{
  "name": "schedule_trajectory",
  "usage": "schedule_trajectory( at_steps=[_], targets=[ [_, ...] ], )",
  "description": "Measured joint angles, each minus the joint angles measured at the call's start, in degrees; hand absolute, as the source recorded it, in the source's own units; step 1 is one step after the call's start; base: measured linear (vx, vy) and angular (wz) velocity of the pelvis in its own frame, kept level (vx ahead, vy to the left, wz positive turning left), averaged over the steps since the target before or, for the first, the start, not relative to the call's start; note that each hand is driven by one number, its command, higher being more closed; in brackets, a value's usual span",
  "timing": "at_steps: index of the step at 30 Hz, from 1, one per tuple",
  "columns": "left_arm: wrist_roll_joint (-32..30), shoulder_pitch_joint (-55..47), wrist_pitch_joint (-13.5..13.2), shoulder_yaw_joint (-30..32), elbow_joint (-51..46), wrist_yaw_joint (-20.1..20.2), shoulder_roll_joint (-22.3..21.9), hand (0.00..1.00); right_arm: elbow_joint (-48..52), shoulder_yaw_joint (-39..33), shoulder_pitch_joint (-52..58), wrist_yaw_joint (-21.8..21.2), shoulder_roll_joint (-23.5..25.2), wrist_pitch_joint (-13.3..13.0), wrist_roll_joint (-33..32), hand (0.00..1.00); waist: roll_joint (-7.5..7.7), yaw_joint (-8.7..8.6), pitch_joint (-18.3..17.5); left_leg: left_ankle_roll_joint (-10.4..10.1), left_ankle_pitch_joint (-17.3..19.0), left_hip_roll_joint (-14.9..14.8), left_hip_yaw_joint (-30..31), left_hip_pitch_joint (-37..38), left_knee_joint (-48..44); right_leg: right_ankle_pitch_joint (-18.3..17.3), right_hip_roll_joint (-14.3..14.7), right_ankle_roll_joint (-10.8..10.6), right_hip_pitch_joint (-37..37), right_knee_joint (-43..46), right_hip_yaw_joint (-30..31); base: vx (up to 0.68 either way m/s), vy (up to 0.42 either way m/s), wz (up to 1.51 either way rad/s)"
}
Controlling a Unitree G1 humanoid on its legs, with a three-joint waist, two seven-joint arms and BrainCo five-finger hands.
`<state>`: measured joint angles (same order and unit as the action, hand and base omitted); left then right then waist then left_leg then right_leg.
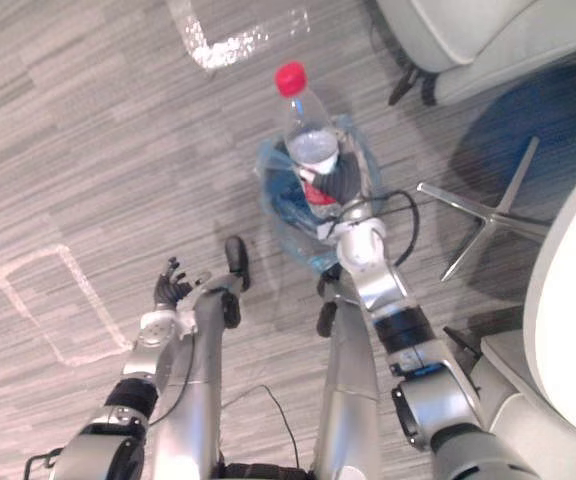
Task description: Gather rubbish on tea table into small bin, then transfer packed bag to large trash can.
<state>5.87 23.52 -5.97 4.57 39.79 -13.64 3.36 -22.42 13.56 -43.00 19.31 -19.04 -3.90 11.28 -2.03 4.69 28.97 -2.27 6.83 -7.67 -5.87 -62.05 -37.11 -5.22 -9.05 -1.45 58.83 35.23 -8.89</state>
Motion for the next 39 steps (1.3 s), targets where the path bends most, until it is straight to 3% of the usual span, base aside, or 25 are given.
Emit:
schedule_trajectory(
  at_steps=[3, 4, 19, 25, 34, 39],
  targets=[
    [0.0, 0.01, 0.0, 0.05, -0.49, -0.01, 0.13, 0.0, -1.92, -0.3, 0.36, 0.47, 1.85, 0.45, 0.12, 1.0, 0.01, 0.06, -0.01, -0.06, 0.06, 0.06, -0.09, -0.64, 0.05, -0.25, -0.11, 0.13, 0.86, 0.32, 0.02, 0.04, 0.009, 0.04],
    [0.0, 0.02, 0.0, 0.04, -0.77, -0.01, 0.17, 0.0, -2.23, -0.38, 0.33, 0.48, 2.17, 0.47, 0.14, 0.0, 0.02, 0.07, -0.04, -0.06, 0.04, 0.06, -0.12, -0.9, 0.02, -0.25, -0.13, 0.13, 1.18, 0.43, 0.04, 0.04, 0.01, 0.0],
    [-0.04, 0.24, -0.04, -0.12, -1.0, 0.04, -0.19, 0.0, -5.98, -3.58, 3.14, 1.21, 5.66, 1.46, 6.04, 0.0, 0.1, -0.03, -0.33, 0.03, 0.03, -0.56, -1.43, -0.56, -0.62, -0.32, -0.05, 0.23, 1.57, 1.29, 0.87, 0.02, 0.001, -0.02],
    [-0.15, 0.23, -0.05, -1.3, -0.83, 0.08, -0.22, 0.0, -6.05, -1.33, 5.02, 0.93, 5.51, 1.6, 12.55, 0.0, 0.13, -0.13, -0.35, 0.04, 0.02, -0.76, -1.54, -0.09, -0.81, -0.31, 0.04, 0.23, 1.21, 1.48, 0.92, 0.0, 0.0, 0.0],
    [-1.17, 0.33, -1.06, -1.32, 0.83, -0.09, -0.11, 0.0, -13.87, 6.43, 4.1, -0.75, 5.45, 1.87, 25.2, 0.0, 1.67, -0.3, -1.65, 0.06, -0.02, -0.88, -1.6, 0.12, -0.75, -0.11, 0.15, 0.24, 0.84, 0.94, 0.89, 0.0, 0.0, 0.0],
    [-1.16, 0.63, -1.23, -1.27, 2.46, -0.37, -0.04, 0.0, -18.92, 9.06, 1.9, -1.1, 5.49, 2.26, 27.05, 0.0, 1.68, -0.34, -1.8, 0.1, -0.53, -0.72, -1.48, 0.12, 0.38, 0.32, 0.1, 0.26, 0.6, -0.11, 0.49, 0.01, 0.002, 0.03]
  ],
)
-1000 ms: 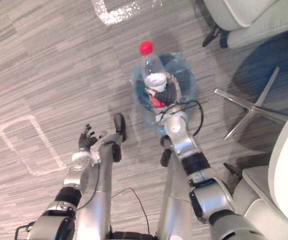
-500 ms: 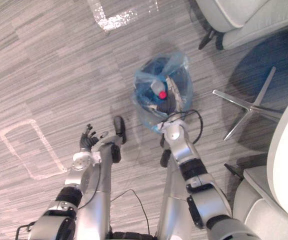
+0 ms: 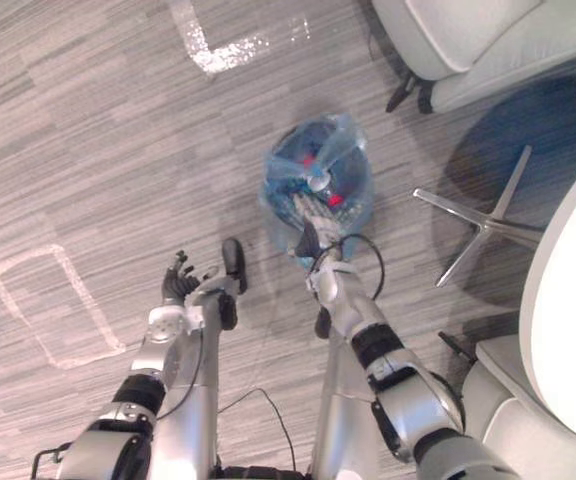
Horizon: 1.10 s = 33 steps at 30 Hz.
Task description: Gather rubbish on tea table into small bin, then transfer packed bag to large trash can.
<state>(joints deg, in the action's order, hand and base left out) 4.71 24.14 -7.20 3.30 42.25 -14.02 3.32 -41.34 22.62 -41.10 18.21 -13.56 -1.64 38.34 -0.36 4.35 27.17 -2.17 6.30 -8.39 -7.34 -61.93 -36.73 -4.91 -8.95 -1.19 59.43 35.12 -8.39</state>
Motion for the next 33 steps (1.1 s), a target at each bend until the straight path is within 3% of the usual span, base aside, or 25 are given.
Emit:
schedule_trajectory(
  at_steps=[7, 12, 13, 22, 33],
  targets=[
    [0.24, 1.09, -0.93, 0.08, 1.44, -1.0, -0.08, 0.0, -6.7, 1.22, -2.75, -0.21, 0.35, 0.8, 2.01, 0.0, 0.0, 0.39, 0.0, -0.6, -1.84, 0.57, 0.68, 0.06, 3.09, 0.29, -0.16, 0.33, 0.08, -1.38, -1.01, 0.02, -0.01, 0.1],
    [1.18, 2.44, -1.19, 0.12, 2.35, -1.73, -0.38, 0.0, -12.27, 1.2, -4.1, -0.4, 1.97, 2.84, 2.57, 0.0, -0.02, 0.38, -0.01, -0.99, -3.26, 1.38, 1.64, -0.21, 5.12, 0.14, -0.63, 0.58, 0.61, -1.38, -1.96, 0.01, -0.013, 0.14],
    [1.19, 2.47, -1.2, 0.18, 2.34, -1.82, -0.46, 0.0, -12.58, 1.19, -4.08, -0.39, 2.21, 2.93, 2.98, 1.0, -0.03, 0.36, -0.02, -1.04, -3.5, 1.57, 1.74, -0.18, 5.66, 0.1, -0.79, 0.64, 0.69, -1.39, -2.1, 0.0, -0.012, 0.13],
    [2.15, 4.81, -1.37, 1.45, 2.75, -2.02, -1.87, 0.0, -14.66, -0.13, -5.55, -0.15, 2.38, 3.4, 3.9, 1.0, -0.11, 0.8, -0.21, -0.95, -4.68, 2.09, 2.33, -3.8, 6.13, -0.01, -1.37, 0.87, 4.54, -0.28, -2.56, -0.01, -0.004, 0.07],
    [2.12, 4.8, -1.2, 1.19, 2.11, -1.96, -2.24, 0.0, -11.5, -0.96, -4.78, 0.77, 2.3, 3.19, 1.5, 1.0, -0.12, 1.07, -0.22, -0.3, -4.67, 1.68, 2.23, -3.01, 5.35, -0.03, -1.18, 0.94, 3.73, 0.56, -2.45, -0.02, -0.005, 0.0]
  ],
)
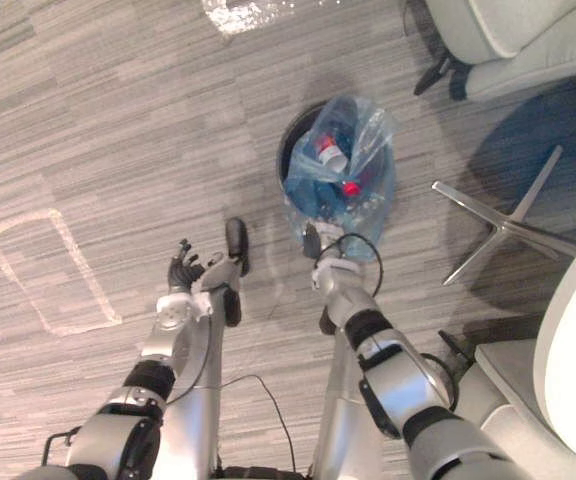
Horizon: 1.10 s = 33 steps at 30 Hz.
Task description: Gather rubbish on tea table into small bin, then transfer packed bag to large trash can.
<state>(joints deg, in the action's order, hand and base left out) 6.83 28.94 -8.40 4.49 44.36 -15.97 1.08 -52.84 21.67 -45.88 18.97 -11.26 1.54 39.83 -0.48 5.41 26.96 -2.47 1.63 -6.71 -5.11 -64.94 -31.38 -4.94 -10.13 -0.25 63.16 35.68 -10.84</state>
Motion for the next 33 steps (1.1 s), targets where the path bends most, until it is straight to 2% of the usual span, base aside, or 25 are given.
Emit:
schedule_trajectory(
  at_steps=[7, 14, 18, 19, 23, 24, 27, 33],
  targets=[
    [-0.08, -1.09, 0.37, -1.4, -2.06, 0.47, -0.17, 0.0, 7.72, 0.05, 4.41, 0.05, 0.04, -0.31, -0.43, 1.0, 0.01, 0.16, -0.32, 0.01, 0.28, -0.84, -0.69, 3.93, -0.12, 0.01, 0.5, 0.03, -4.14, -0.54, 0.0, -0.02, -0.02, -0.04],
    [-1.6, -5.92, 2.01, -2.48, -1.89, 2.1, -0.21, 0.0, 17.79, 0.07, 14.84, -0.65, 0.21, -0.5, -2.42, 1.0, 0.11, 0.03, -0.46, -0.16, 2.55, -1.58, -1.16, 14.05, -0.61, -0.9, 1.13, -0.19, -14.92, -2.2, -0.07, 0.0, -0.016, -0.08],
    [-2.58, -9.62, 2.68, -3.42, -0.44, 2.74, 0.09, 0.0, 23.82, 0.19, 20.64, -1.66, 0.48, -0.77, -4.35, 1.0, 0.28, -0.23, -0.68, -0.31, 2.92, -1.69, -2.27, 22.89, 2.01, -1.13, 1.34, -0.38, -23.4, -5.23, -0.01, 0.05, -0.026, -0.04],
    [-3.08, -10.84, 2.78, -3.47, -0.12, 2.75, 0.1, 0.0, 25.89, 0.41, 22.53, -2.15, 0.52, -0.78, -4.88, 1.0, 0.41, -0.39, -1.33, -0.4, 2.97, -1.72, -2.41, 24.91, 2.77, -1.06, 1.54, -0.49, -25.48, -6.28, -0.06, 0.06, -0.028, -0.07],
    [-4.07, -15.46, 3.44, -4.64, 2.24, 3.09, 1.02, 0.0, 32.08, 0.41, 28.52, -3.17, 2.15, -1.29, -7.34, 1.0, 2.53, -0.72, -5.01, -1.12, 2.84, -1.88, -3.88, 33.17, 6.88, -0.5, 2.52, -1.04, -33.17, -11.09, 0.66, 0.1, -0.028, -0.15],
    [-4.56, -16.61, 3.77, -6.01, 3.95, 3.74, 1.64, 0.0, 32.09, 0.45, 29.28, -3.29, 2.26, -1.9, -8.36, 1.0, 3.09, -1.04, -7.05, -1.2, 2.8, -1.75, -4.16, 35.08, 8.64, -0.13, 2.83, -1.3, -34.98, -13.12, 0.92, 0.11, -0.014, -0.15],
    [-5.73, -18.34, 4.16, -8.25, 8.67, 4.19, 2.88, 0.0, 32.09, 0.21, 29.46, -4.58, 2.11, -2.76, -11.05, 1.0, 4.34, -1.6, -9.97, -1.67, 1.97, -1.52, -5.4, 41.04, 13.61, 2.1, 3.78, -1.9, -40.65, -19.72, 1.9, 0.12, 0.001, -0.22],
    [-7.86, -21.74, 5.03, -7.86, 11.23, 5.11, 3.9, 0.0, 32.95, -3.57, 30.62, -6.34, 2.09, -3.17, -13.98, 1.0, 4.33, -2.31, -12.64, -2.19, 0.65, -0.79, -6.4, 47.98, 18.74, 5.2, 4.66, -2.56, -48.43, -27.52, 2.21, 0.12, 0.022, -0.08]
  ],
)
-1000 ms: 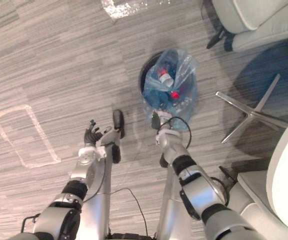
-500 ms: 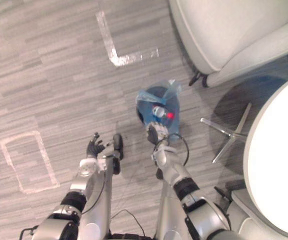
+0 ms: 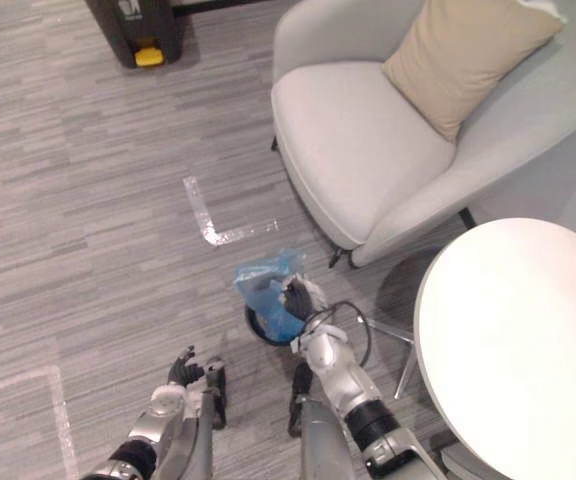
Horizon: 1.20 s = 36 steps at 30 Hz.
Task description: Gather rubbish on tea table into small bin, then transfer packed bag to large trash can.
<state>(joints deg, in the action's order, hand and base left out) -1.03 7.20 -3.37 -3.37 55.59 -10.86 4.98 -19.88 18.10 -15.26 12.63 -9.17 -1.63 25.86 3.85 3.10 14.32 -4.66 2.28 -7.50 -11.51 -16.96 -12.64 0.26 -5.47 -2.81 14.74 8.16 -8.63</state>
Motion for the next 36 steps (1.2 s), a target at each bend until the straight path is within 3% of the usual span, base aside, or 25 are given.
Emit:
schedule_trajectory(
  at_steps=[6, 12, 21, 24, 30, 36],
  targets=[
    [-1.65, -4.96, 0.53, 0.24, 1.05, 1.17, 0.92, 0.0, 7.95, -1.21, 4.41, -1.9, -0.46, -1.21, -3.42, 1.0, 0.07, -0.37, -4.59, -0.34, -1.94, 1.29, -1.75, 7.74, 7.55, 1.1, 0.07, -0.66, -5.64, -4.64, 1.45, 0.09, 0.022, -0.1],
    [-2.32, -6.33, 0.52, -0.02, 0.28, 1.82, 0.87, 0.0, 14.16, -1.18, 6.65, -3.56, -1.92, -2.52, -6.09, 1.0, 0.02, -0.95, -5.73, -0.2, -4.12, 2.35, -2.55, 11.97, 12.76, 1.4, 0.02, -0.93, -7.35, -5.73, 2.83, 0.0, 0.015, -0.09],
    [-0.97, -13.89, -1.67, -7.5, -26.71, 3.8, 3.53, 0.0, 23.89, -1.04, 7.73, -5.98, -9.61, -6.32, -11.76, 1.0, -0.6, -1.24, -8.35, 0.69, -5.71, 3.9, -2.7, 15.65, 18.48, 2.3, -0.72, -1.76, -8.91, -7.75, 4.03, 0.01, 0.028, -0.05],
    [-0.92, -14.43, -3.87, -7.88, -36.03, 4.56, 5.51, 0.0, 27.28, -1.02, 7.61, -6.55, -12.8, -8.25, -14.02, 1.0, -0.78, -1.34, -9.73, 0.85, -5.68, 4.25, -2.85, 15.69, 18.5, 2.57, -0.97, -2.02, -9.22, -8.52, 4.26, 0.06, 0.025, -0.03],
    [0.04, -12.82, -6.32, -9.78, -44.87, 4.93, 8.6, 0.0, 30.45, 1.27, 6.17, -8.29, -16.41, -10.87, -18.76, 1.0, -1.57, -1.81, -11.21, 0.95, -5.6, 4.58, -2.8, 16.33, 18.53, 2.63, -0.92, -1.99, -9.81, -8.52, 4.22, 0.03, 0.007, 0.0],
    [0.02, -10.14, -7.38, -14.12, -47.86, 5.8, 10.2, 0.0, 30.45, 4.68, 3.02, -10.3, -17.07, -11.32, -22.12, 1.0, -2.26, -2.24, -12.48, 0.95, -5.6, 4.61, -3.53, 16.89, 18.65, 2.63, -0.85, -1.98, -9.87, -8.34, 4.85, -0.03, 0.003, -0.07]
  ],
)
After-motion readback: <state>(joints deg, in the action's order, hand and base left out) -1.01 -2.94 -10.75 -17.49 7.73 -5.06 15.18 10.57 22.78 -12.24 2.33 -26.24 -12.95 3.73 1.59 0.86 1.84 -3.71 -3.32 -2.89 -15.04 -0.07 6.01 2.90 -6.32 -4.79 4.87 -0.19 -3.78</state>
